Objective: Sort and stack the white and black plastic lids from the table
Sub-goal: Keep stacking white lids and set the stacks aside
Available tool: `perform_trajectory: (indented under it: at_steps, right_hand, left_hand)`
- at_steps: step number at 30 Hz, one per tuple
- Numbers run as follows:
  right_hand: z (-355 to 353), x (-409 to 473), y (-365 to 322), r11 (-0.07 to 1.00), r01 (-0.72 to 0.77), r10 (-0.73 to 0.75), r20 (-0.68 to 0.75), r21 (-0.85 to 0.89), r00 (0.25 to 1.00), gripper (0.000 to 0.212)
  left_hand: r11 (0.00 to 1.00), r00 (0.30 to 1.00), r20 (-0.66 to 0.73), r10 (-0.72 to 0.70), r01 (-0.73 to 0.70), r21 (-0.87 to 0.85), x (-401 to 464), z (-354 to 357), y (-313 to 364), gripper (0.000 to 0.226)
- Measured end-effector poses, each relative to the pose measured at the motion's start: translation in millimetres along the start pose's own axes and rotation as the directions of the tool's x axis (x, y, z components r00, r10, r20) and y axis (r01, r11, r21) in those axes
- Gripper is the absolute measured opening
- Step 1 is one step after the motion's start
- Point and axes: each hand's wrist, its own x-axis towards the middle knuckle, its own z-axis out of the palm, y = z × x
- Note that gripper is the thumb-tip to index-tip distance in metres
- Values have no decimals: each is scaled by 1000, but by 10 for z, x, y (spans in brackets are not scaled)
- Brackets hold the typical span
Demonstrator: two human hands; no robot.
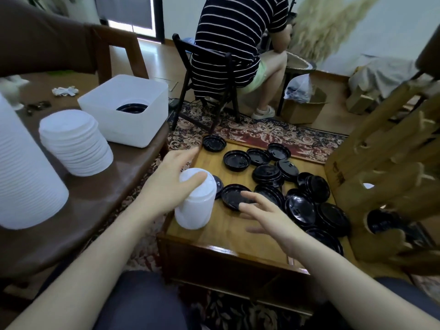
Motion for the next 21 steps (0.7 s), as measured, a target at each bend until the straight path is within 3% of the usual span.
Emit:
perform_trajectory:
  at_steps: [2,5,8,11,15,21]
  right_hand:
    - [-204,-84,75,990,62,-66,-26,-125,997,31]
    - [-516,-170,231,914,128,-179,-99,-385,979,33]
    - [-796,-216,391,722,133,-291,-123,-679,949,35]
    - [-952,-183,529,543,124,-367,-101,-831,925,34]
    - [-899,60,642,349,180,-485,-13,-920,874,36]
    - [-682,551,752,307,153,-506,-25,-939,862,30]
  left_hand:
    - [989,996,46,82,-87,122,-10,39,233,59]
    - [973,978,151,147,-171,158,-19,234,498,54]
    - [969,956,255,141,-187,164,4,545,621,49]
    - [958,938,340,68,-156,239,34,862,588,48]
    - [932,911,408,-53,-101,347,11,1177,417,48]
    - [869,884,461,-75,-169,465,-67,1297,186,48]
